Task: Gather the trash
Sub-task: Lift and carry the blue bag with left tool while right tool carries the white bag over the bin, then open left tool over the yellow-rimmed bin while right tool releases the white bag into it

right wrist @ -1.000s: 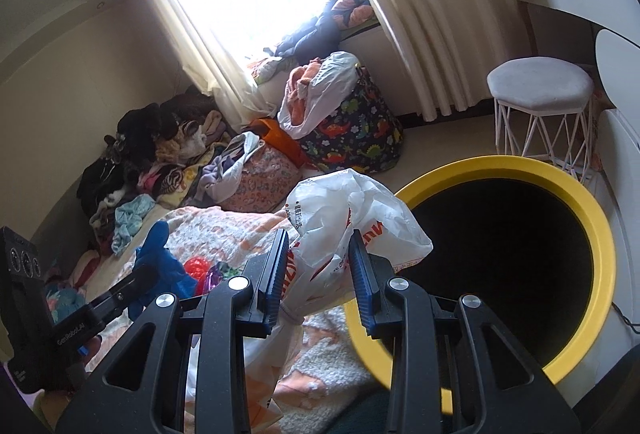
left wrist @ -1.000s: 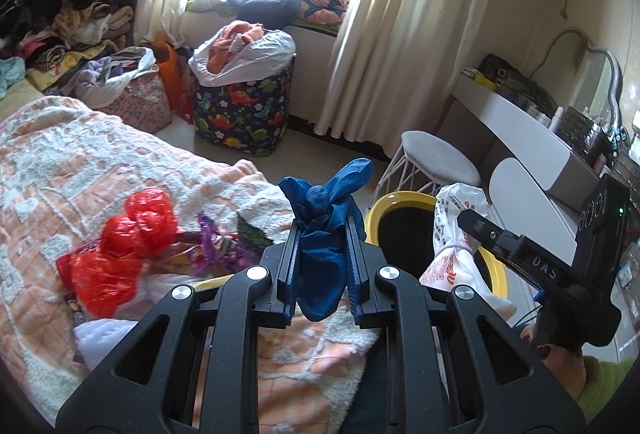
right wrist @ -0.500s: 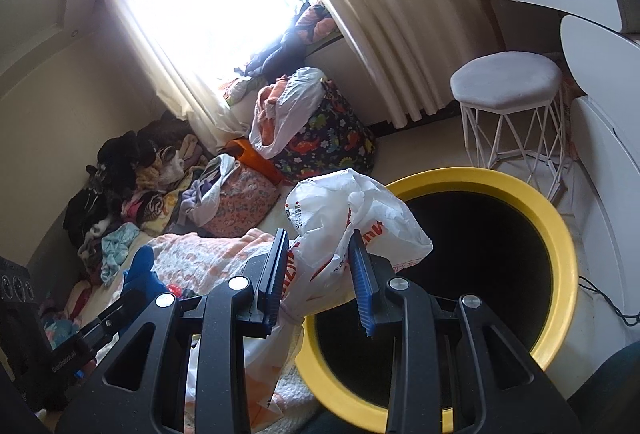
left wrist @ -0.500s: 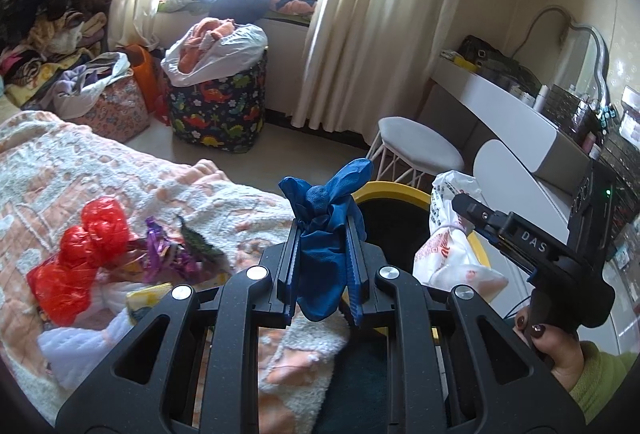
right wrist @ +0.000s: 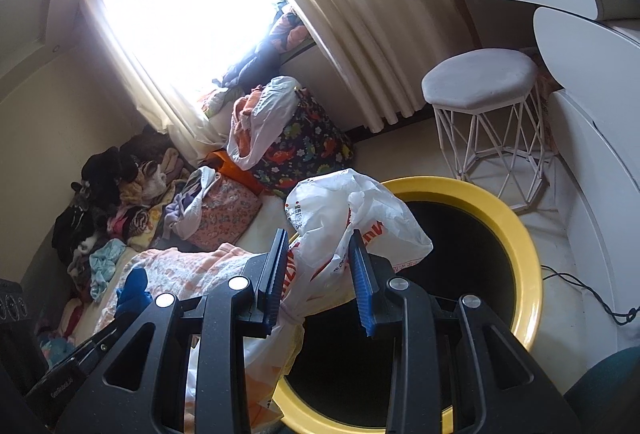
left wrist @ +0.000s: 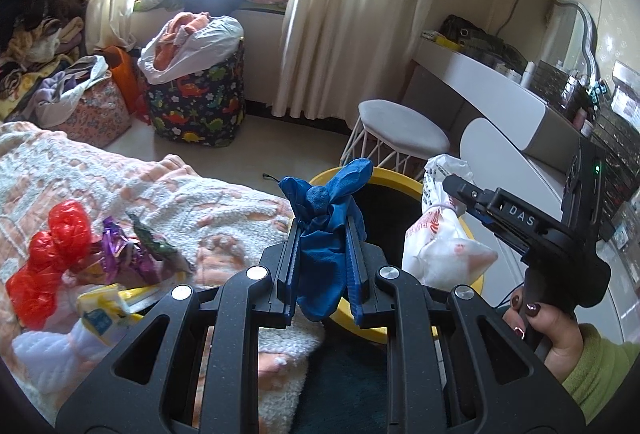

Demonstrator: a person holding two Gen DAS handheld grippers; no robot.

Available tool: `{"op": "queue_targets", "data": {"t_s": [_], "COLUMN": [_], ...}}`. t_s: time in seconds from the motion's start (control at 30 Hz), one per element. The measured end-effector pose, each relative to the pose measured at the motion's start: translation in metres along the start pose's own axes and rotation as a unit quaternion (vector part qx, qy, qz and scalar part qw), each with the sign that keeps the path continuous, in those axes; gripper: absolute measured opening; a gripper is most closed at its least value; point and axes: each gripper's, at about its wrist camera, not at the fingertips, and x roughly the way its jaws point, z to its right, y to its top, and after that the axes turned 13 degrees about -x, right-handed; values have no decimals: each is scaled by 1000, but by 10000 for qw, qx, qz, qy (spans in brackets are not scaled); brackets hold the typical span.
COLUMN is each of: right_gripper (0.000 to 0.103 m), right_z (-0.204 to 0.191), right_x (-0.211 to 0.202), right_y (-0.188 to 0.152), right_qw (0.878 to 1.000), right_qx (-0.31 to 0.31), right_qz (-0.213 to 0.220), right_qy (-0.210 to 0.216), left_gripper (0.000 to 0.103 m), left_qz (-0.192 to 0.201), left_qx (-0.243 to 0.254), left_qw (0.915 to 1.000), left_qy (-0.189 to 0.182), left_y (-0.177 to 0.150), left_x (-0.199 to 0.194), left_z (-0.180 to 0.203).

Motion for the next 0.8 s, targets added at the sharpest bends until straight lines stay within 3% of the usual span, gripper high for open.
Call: {"op": "queue_targets", "data": {"t_s": [0.8], "right_gripper": [32], "right_z": [34], "right_x": [13], "right_y": [-6], "right_qw": [9980], "right_qx": [-145], "right_qz": [-110], "right_qy": [-600], "left_gripper": [14], "left_qz": [-488], "left_qx": [196], "left_qw": [9984], "left_qy": [-213], "left_y": [-7], "left_x": [67], "left_z": [32]}}
